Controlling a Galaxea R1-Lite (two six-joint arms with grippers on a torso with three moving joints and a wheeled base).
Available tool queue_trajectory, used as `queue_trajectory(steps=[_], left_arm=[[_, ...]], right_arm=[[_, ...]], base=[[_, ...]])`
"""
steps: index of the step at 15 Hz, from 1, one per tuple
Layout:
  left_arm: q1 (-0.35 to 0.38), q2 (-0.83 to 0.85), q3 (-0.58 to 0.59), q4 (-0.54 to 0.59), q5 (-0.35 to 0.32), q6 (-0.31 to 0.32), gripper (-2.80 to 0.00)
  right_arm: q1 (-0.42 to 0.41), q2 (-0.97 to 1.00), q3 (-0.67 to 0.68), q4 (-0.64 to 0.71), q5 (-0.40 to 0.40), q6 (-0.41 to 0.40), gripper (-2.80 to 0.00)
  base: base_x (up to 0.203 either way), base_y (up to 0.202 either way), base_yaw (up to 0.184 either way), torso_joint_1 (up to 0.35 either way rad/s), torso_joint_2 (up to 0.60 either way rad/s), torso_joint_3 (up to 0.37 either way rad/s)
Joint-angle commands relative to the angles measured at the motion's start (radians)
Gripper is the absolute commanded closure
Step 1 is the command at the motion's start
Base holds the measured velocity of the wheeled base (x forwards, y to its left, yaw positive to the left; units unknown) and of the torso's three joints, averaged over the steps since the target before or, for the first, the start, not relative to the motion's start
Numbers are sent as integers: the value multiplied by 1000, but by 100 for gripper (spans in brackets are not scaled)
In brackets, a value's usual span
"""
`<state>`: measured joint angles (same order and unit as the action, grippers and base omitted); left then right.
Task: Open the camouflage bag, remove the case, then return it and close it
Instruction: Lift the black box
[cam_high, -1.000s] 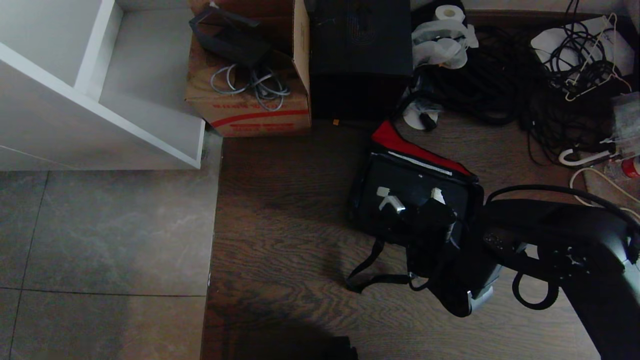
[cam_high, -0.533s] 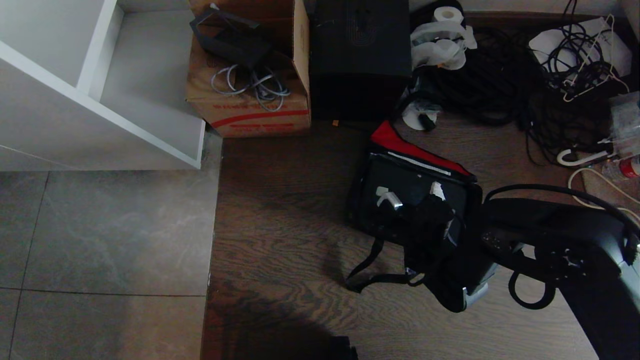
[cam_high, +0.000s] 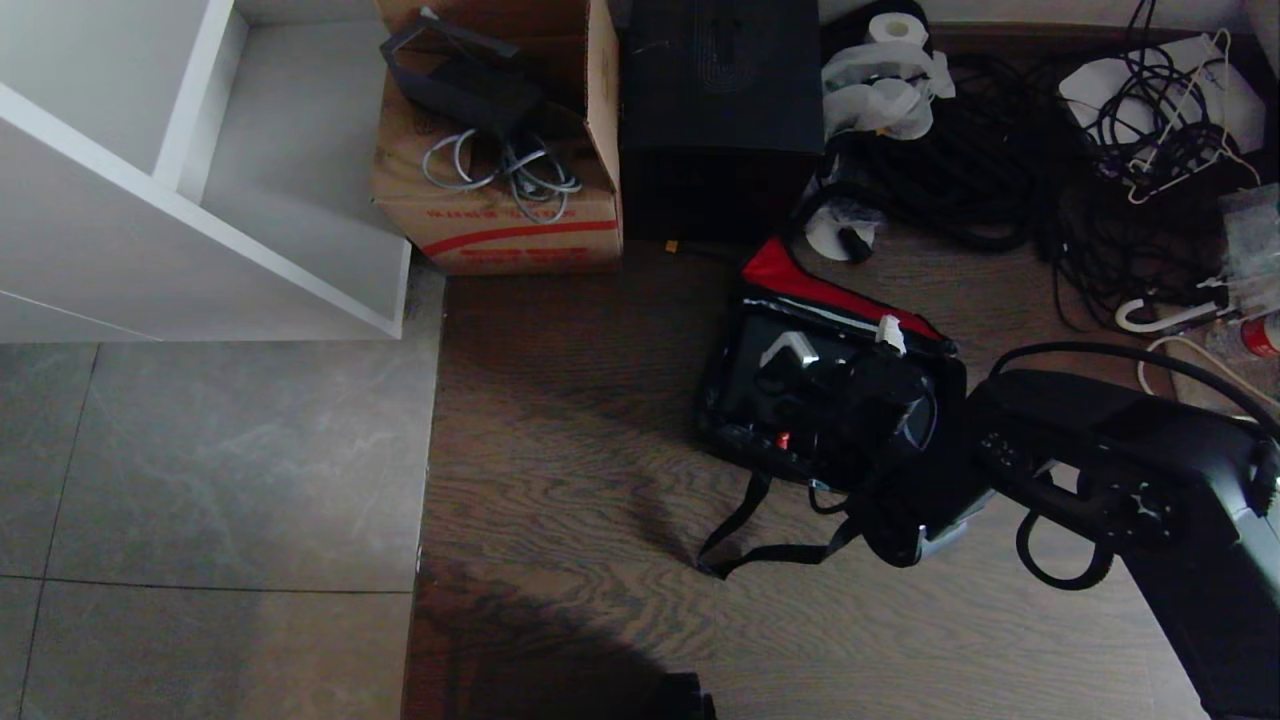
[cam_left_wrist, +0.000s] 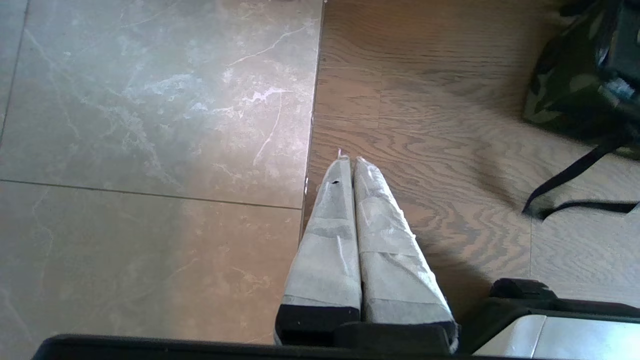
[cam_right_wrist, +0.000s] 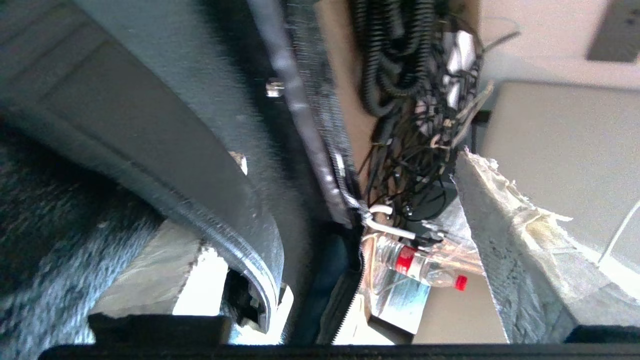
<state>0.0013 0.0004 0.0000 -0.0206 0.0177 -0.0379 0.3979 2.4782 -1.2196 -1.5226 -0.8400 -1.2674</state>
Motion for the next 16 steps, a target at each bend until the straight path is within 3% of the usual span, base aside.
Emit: queue_trajectory(steps=[1, 11, 12, 16], left_arm=[[0, -2, 11, -1, 1, 0, 0], [0, -2, 11, -1, 1, 0, 0], [0, -2, 11, -1, 1, 0, 0], [0, -2, 11, -1, 1, 0, 0]], right_arm=[[-28, 14, -34, -7, -11, -13, -280], [-53, 77, -94, -7, -64, -30, -280], [-53, 77, -87, -7, -62, -30, 0], [-50, 76, -63, -7, -65, -24, 0]], base=[[0, 0, 0, 0, 0, 0], [0, 0, 0, 0, 0, 0], [0, 0, 0, 0, 0, 0], [0, 0, 0, 0, 0, 0]])
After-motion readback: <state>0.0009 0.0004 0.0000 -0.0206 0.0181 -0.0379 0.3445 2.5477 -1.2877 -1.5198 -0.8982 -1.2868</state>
